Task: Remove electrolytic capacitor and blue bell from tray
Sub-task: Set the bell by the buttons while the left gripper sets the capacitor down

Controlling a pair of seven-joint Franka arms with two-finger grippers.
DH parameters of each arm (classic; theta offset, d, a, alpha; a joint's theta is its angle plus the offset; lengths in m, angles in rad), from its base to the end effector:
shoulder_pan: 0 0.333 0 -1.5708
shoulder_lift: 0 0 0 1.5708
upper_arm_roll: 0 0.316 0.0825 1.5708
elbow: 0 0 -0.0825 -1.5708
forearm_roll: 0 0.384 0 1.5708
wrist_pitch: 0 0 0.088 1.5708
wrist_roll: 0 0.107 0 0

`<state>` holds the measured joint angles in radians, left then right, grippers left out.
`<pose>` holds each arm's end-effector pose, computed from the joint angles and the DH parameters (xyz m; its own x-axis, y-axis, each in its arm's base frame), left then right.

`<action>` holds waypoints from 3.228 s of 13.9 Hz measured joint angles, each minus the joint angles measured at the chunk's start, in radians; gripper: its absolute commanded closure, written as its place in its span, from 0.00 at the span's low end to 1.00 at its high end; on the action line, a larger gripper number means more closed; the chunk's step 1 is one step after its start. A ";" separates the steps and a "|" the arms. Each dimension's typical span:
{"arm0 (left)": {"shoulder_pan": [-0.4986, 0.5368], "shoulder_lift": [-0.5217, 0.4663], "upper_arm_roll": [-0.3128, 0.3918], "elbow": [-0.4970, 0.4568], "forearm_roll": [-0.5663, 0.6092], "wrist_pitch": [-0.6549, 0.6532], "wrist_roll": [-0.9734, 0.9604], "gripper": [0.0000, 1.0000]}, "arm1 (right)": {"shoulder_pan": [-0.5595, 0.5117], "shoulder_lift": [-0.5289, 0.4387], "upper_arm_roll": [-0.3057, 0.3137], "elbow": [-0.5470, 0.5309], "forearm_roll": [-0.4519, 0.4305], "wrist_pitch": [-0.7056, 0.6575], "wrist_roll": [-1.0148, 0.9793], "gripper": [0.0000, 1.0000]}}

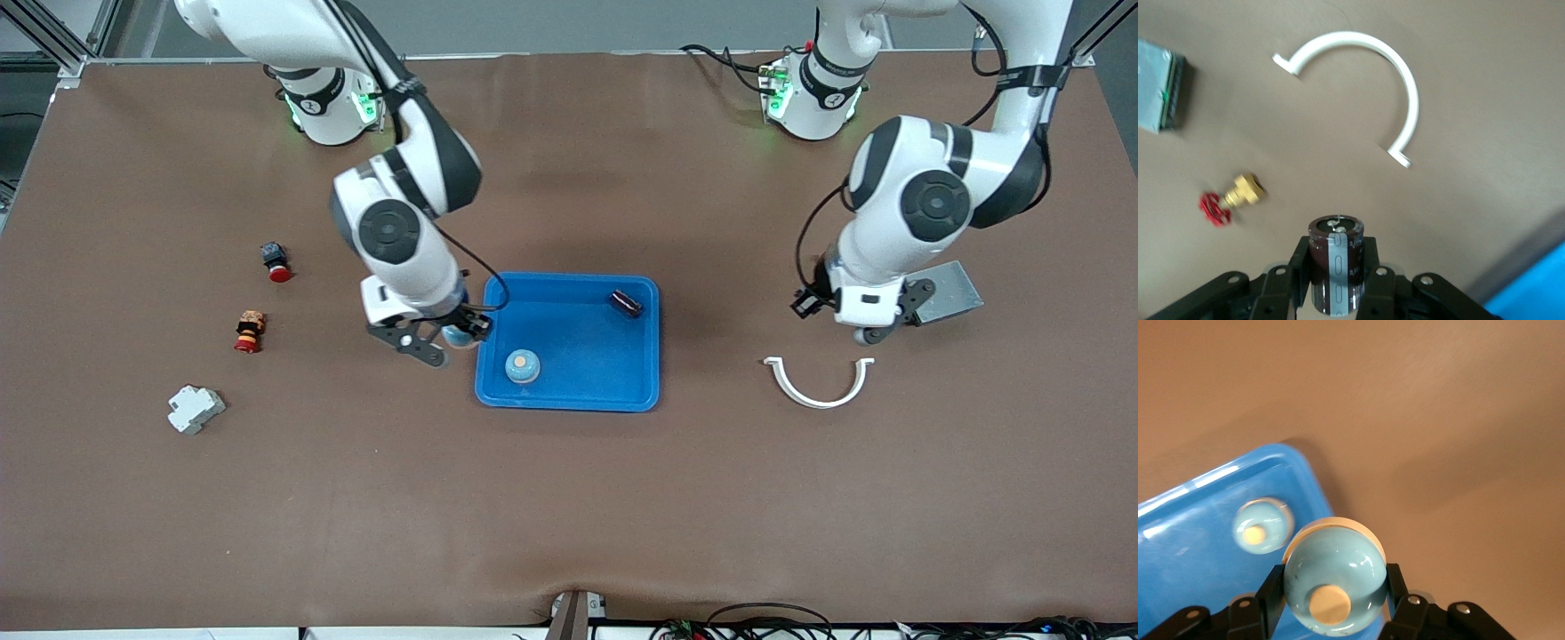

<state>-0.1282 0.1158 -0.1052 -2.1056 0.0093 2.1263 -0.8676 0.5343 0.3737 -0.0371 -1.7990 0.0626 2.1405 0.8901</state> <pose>0.5367 -0.1265 0.3559 0.8056 0.5889 -0.0646 0.5852 -0.8080 -0.0689 0.5604 0.3091 0.3381 0.9098 -0.4120 -0.0500 -0.4124 -0.9110 0.0012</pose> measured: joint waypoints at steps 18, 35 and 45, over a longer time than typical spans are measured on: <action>0.128 0.337 0.000 0.017 0.036 0.325 0.248 1.00 | -0.470 -0.224 -0.003 -0.588 0.001 0.384 -0.920 1.00; 0.124 0.365 -0.004 0.022 0.036 0.355 0.248 0.41 | -0.497 -0.052 -0.001 -0.602 0.040 0.588 -0.957 1.00; 0.123 0.316 -0.005 0.040 0.036 0.235 0.248 0.00 | -0.497 -0.047 0.005 -0.582 0.100 0.588 -0.957 0.00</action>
<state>-0.0052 0.4318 -0.1105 -2.0661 0.0449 2.3614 -0.6192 0.0369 0.3270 -0.0323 -2.3813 0.1624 2.7286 -0.0668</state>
